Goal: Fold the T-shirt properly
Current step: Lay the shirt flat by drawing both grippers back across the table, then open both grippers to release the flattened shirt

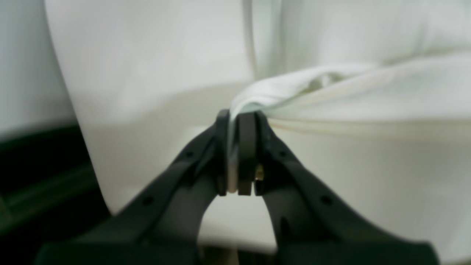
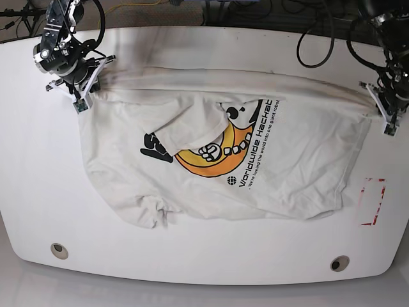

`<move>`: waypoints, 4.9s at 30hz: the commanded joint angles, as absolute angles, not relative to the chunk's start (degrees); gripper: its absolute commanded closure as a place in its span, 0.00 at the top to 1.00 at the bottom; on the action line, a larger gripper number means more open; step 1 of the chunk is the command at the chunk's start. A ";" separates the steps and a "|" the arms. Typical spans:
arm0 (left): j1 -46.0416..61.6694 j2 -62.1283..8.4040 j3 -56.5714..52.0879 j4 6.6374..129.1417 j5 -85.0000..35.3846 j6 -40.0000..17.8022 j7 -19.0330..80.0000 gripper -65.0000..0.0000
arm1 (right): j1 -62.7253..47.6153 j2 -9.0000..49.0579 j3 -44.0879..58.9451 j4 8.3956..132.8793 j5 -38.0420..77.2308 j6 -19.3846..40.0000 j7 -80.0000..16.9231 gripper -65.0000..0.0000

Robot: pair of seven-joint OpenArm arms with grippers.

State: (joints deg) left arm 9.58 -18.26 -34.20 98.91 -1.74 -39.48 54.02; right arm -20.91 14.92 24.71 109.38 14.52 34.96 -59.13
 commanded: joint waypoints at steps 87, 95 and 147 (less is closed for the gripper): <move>-14.90 -22.81 -21.85 82.59 -1.71 -40.00 55.25 0.88 | -21.23 14.46 28.18 112.57 14.73 34.24 -58.51 0.55; -11.74 -20.70 -24.57 90.68 -1.80 -40.00 60.35 0.82 | -19.47 10.95 30.46 114.68 14.73 34.68 -58.51 0.56; -1.71 -17.63 -31.16 85.58 -1.71 -40.00 51.65 0.81 | -22.64 6.37 33.80 100.53 14.11 34.68 -53.05 0.40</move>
State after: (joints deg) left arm -0.82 -16.53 -31.20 84.77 -1.34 -40.12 52.64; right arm -22.11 6.33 34.04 100.49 14.85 34.52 -50.72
